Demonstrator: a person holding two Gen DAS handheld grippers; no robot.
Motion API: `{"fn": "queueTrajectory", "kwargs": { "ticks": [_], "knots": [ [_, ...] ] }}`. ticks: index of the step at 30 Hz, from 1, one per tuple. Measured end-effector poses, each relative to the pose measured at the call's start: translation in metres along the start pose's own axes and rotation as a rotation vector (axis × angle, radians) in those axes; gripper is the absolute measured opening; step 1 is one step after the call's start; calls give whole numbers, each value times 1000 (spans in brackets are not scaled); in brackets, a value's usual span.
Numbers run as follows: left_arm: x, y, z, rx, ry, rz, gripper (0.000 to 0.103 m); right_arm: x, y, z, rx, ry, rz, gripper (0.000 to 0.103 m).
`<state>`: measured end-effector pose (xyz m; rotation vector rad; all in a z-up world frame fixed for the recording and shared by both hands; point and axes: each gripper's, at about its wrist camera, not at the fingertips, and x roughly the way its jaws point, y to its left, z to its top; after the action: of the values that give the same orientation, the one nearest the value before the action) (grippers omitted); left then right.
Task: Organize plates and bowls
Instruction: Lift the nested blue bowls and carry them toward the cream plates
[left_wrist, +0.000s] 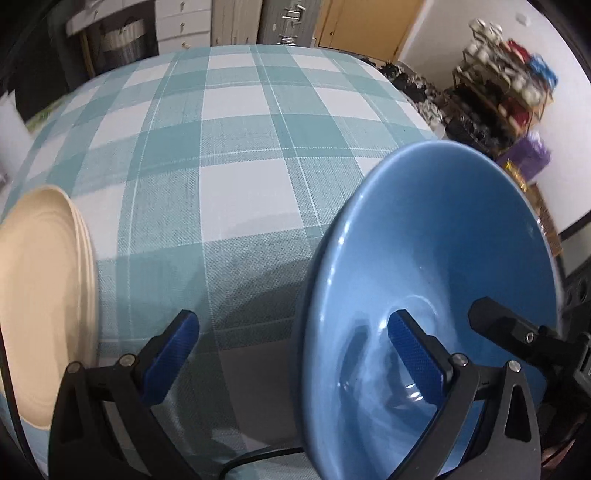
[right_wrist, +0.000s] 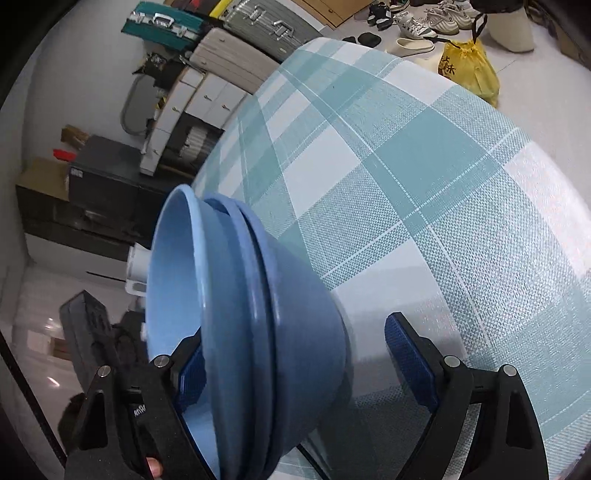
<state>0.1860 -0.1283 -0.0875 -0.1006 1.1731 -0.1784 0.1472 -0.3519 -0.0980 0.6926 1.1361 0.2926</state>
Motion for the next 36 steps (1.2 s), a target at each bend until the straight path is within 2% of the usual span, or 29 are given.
{"fn": "queueTrajectory", "kwargs": {
  "ticks": [6,11,15,17,20,22,23,25,27,29,30,32,36],
  "knots": [
    [8,-2,9,42,45,-2,103,11,11,2,-40,61,-54,78],
    [7,-10,8,105,41,66,103,12,10,3,-35,76,-78,78],
    [9,-7,10,97,64,40,103,11,15,3,-67,77,-125,77],
    [8,-9,9,105,55,53,103,10,16,2,-86,79,-139,77],
    [4,-16,6,146,5,127,103,10,17,2,-102,77,-161,77],
    [4,-15,7,139,-9,127,103,10,20,1,-114,75,-178,77],
    [3,-12,7,124,-12,110,103,10,19,1,-112,77,-175,74],
    [3,-12,8,125,-11,100,103,11,19,1,-115,95,-174,54],
    [2,-13,8,150,-24,90,102,12,20,1,-116,108,-191,51],
    [3,-10,9,134,-21,43,97,12,20,1,-113,109,-202,50],
    [4,-8,10,124,-15,13,93,13,20,1,-105,113,-200,45],
    [5,-8,10,120,-6,0,74,13,19,1,-92,122,-192,40],
    [5,-9,9,120,15,-68,56,13,20,0,-98,115,-212,34]
  ]
}}
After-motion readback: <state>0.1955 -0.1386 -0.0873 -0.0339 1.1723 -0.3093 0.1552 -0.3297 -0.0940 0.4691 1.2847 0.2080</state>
